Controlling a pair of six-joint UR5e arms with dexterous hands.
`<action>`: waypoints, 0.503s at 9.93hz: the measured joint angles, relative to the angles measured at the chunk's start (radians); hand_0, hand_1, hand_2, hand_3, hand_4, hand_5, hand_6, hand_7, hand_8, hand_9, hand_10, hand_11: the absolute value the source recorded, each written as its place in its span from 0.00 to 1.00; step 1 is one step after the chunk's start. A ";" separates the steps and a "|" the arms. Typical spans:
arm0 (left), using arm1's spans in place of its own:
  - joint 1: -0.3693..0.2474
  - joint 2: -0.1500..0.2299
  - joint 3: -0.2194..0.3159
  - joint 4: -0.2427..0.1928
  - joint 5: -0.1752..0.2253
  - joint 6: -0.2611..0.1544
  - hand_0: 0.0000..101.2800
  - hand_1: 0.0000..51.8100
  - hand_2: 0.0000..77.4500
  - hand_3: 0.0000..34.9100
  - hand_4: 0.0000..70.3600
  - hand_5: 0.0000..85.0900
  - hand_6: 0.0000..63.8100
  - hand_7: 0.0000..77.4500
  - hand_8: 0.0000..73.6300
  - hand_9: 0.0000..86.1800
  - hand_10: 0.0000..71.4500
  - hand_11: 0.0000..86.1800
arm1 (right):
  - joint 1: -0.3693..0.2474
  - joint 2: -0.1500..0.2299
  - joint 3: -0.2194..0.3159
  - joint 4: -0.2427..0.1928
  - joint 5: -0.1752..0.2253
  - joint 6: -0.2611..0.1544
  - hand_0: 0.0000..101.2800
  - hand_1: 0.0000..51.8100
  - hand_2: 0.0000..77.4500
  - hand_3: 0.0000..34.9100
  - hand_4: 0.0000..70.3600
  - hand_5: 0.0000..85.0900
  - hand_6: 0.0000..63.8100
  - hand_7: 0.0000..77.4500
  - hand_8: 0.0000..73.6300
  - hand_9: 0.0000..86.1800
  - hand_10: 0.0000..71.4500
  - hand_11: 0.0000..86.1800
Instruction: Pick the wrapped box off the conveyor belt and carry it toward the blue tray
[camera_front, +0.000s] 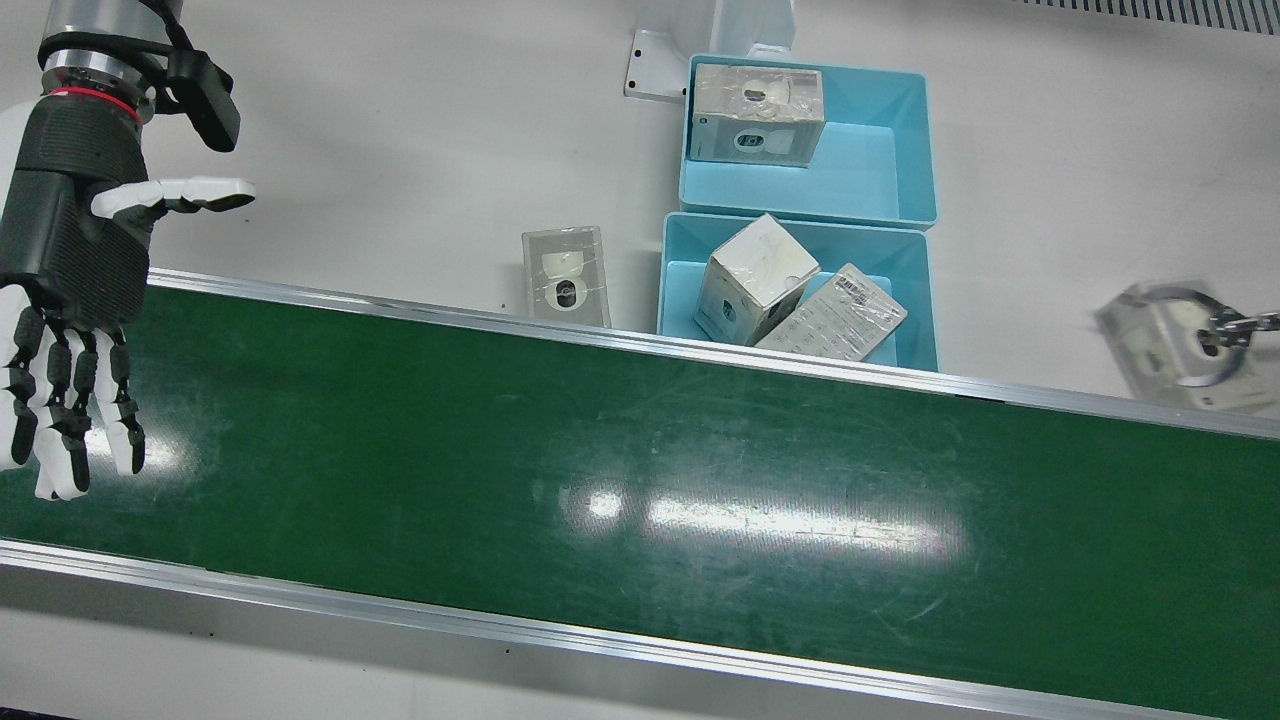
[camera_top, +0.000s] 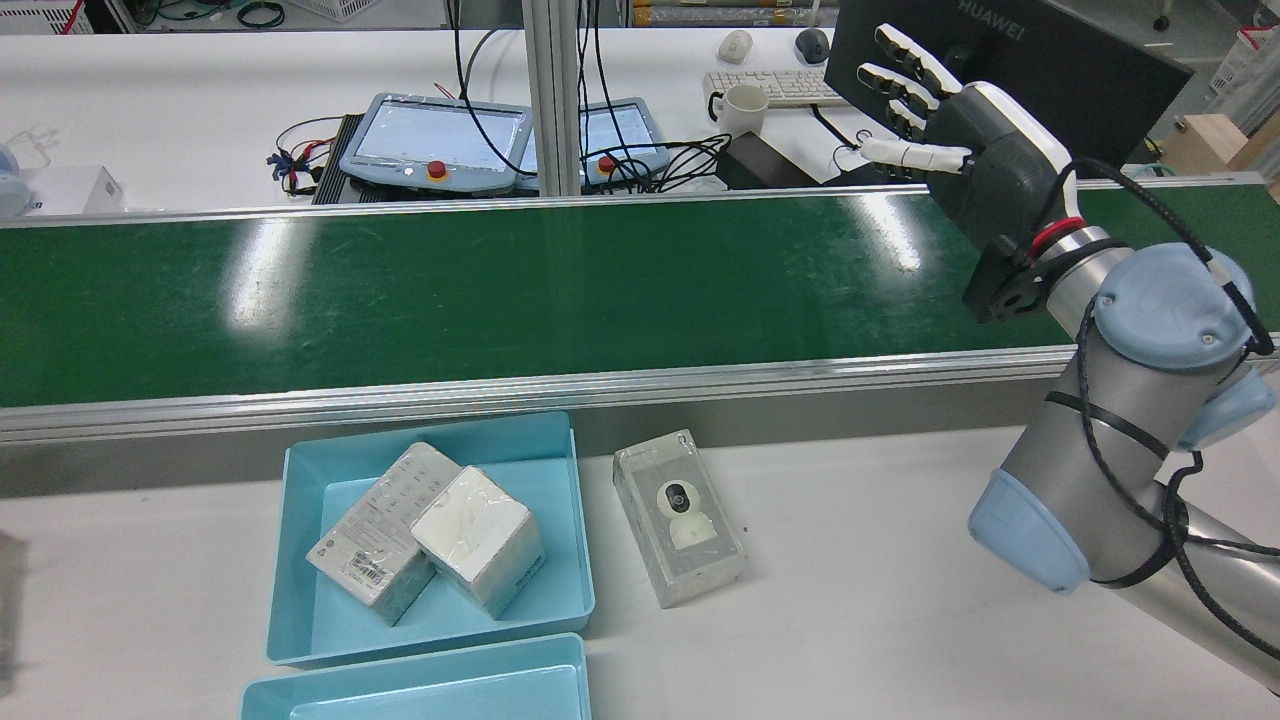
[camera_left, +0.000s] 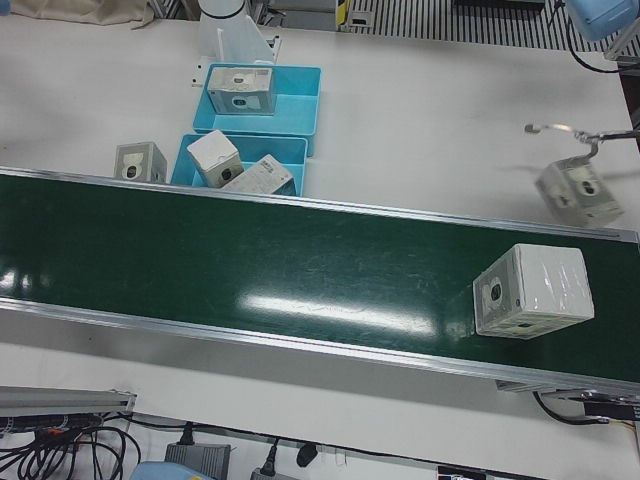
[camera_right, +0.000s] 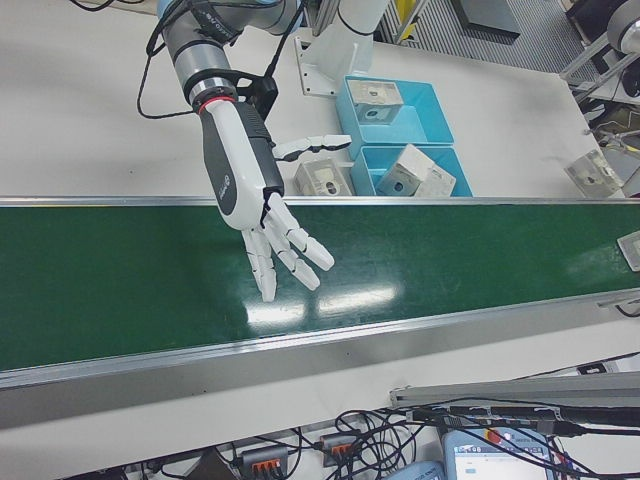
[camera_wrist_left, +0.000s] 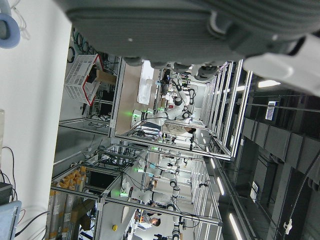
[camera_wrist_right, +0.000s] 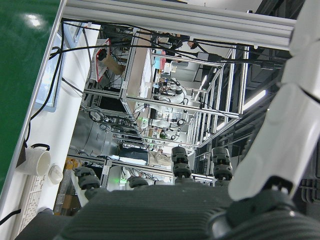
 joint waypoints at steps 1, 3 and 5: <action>0.000 0.000 0.000 0.000 0.000 0.000 0.00 0.00 0.01 0.00 0.00 0.01 0.00 0.01 0.01 0.00 0.01 0.00 | 0.000 0.005 0.006 0.001 -0.001 0.000 0.39 0.16 0.14 0.86 0.06 0.14 0.00 0.15 0.00 0.01 0.06 0.08; 0.000 0.000 0.000 0.000 0.000 0.000 0.00 0.00 0.01 0.00 0.00 0.01 0.00 0.01 0.01 0.00 0.01 0.00 | 0.007 -0.008 0.030 0.001 -0.002 0.000 0.39 0.16 0.14 0.87 0.05 0.15 0.00 0.15 0.00 0.01 0.06 0.08; 0.000 0.000 0.000 0.000 0.000 0.000 0.00 0.00 0.01 0.00 0.00 0.01 0.00 0.01 0.01 0.00 0.00 0.00 | 0.009 -0.020 0.047 0.001 -0.002 0.000 0.39 0.16 0.14 0.87 0.07 0.17 0.00 0.15 0.00 0.01 0.06 0.08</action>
